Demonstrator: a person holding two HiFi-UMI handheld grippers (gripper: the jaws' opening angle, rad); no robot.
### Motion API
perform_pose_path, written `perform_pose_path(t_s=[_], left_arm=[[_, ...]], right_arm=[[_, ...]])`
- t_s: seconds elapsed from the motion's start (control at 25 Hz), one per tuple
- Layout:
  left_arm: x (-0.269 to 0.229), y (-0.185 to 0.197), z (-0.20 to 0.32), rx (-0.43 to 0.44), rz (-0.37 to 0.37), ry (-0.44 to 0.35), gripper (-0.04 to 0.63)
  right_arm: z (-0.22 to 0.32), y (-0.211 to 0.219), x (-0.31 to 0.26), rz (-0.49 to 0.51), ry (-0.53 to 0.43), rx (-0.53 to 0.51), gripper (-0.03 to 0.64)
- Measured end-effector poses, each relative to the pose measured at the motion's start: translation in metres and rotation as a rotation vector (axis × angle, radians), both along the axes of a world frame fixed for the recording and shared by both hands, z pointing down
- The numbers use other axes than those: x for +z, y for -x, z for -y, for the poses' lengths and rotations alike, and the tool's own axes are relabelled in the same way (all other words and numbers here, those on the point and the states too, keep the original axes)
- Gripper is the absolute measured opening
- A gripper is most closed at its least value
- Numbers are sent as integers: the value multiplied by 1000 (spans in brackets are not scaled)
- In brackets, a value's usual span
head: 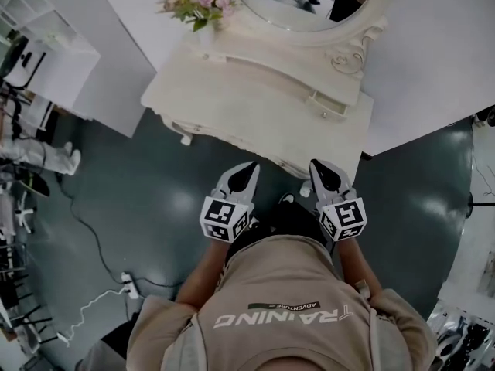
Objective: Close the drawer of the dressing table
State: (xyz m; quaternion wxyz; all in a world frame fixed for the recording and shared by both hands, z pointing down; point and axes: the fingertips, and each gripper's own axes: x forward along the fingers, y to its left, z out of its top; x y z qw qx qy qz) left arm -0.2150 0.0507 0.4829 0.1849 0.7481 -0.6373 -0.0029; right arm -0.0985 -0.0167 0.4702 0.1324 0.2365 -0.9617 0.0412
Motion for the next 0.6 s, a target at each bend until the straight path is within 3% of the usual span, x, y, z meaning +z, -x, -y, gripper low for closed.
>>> perform_pose_path(t_s=[0.4,0.6], left_arm=[[-5,-4,71,82,60,25,17],[-12,-4,125,149,124,43,17]], right_arm=[[66,-10,14,47,36,82,2],[117,-7,18,83,21,121,2]])
